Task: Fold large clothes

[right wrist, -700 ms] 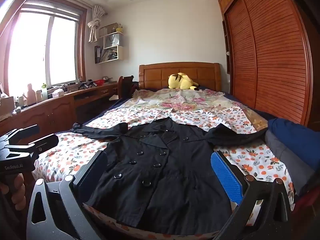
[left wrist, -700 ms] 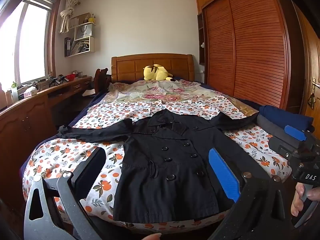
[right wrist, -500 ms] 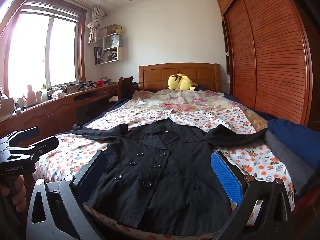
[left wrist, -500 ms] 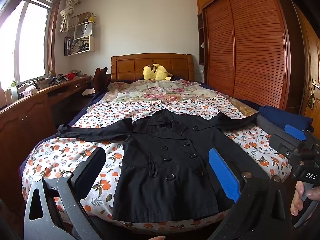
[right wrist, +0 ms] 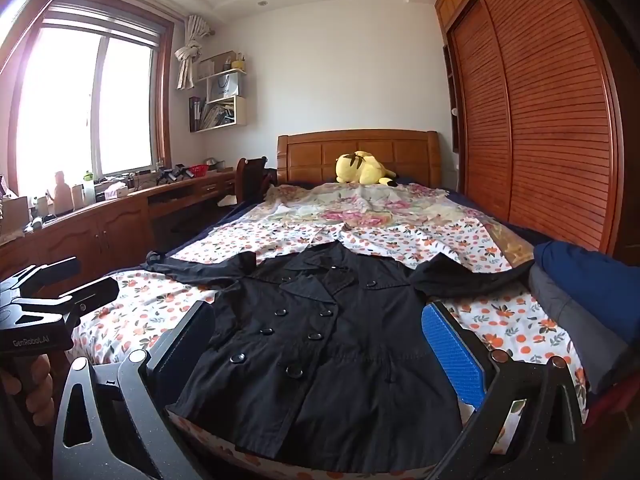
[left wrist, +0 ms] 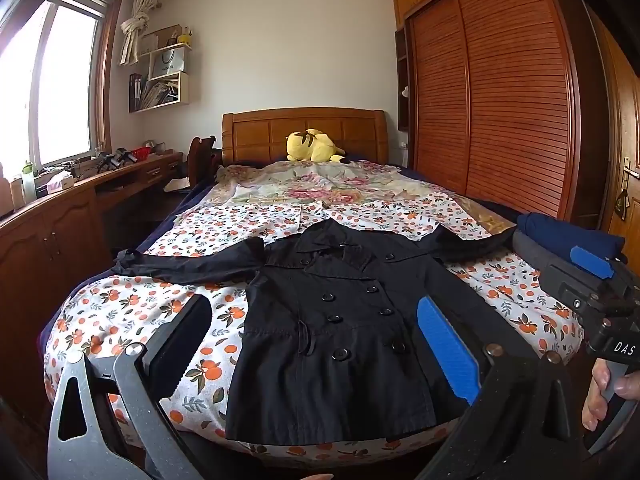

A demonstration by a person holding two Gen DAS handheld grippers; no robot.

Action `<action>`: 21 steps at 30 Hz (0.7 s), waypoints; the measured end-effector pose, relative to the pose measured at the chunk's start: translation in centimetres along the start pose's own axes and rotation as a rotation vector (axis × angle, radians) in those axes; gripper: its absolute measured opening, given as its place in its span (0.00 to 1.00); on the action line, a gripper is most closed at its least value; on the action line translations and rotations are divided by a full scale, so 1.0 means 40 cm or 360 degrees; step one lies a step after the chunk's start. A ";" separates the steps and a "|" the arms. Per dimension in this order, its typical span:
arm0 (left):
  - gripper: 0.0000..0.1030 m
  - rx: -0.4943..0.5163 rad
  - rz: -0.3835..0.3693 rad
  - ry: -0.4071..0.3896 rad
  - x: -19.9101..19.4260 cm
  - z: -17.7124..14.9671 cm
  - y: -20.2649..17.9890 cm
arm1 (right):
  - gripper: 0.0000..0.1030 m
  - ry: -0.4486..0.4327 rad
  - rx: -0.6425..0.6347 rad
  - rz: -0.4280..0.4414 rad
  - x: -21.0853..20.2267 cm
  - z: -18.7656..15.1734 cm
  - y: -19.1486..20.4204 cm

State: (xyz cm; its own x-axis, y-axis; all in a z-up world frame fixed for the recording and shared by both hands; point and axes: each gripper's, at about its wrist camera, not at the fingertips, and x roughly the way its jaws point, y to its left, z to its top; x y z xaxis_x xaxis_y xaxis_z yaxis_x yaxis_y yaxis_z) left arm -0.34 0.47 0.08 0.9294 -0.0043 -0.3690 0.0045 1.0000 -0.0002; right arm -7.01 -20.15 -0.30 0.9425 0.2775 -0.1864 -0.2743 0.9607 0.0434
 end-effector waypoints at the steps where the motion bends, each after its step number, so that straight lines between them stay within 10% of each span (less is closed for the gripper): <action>1: 1.00 0.0001 0.0003 0.0002 0.002 0.002 -0.004 | 1.00 -0.0001 0.0000 -0.0001 -0.001 0.000 0.000; 21: 1.00 0.0002 0.0000 0.0009 0.000 0.002 -0.010 | 1.00 -0.0013 -0.0001 0.0003 0.002 -0.002 -0.003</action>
State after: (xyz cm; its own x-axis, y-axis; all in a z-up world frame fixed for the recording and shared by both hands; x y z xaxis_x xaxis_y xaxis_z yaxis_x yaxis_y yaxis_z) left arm -0.31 0.06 0.17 0.9273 -0.0042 -0.3744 0.0050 1.0000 0.0011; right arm -6.92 -20.24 -0.41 0.9435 0.2795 -0.1781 -0.2762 0.9601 0.0434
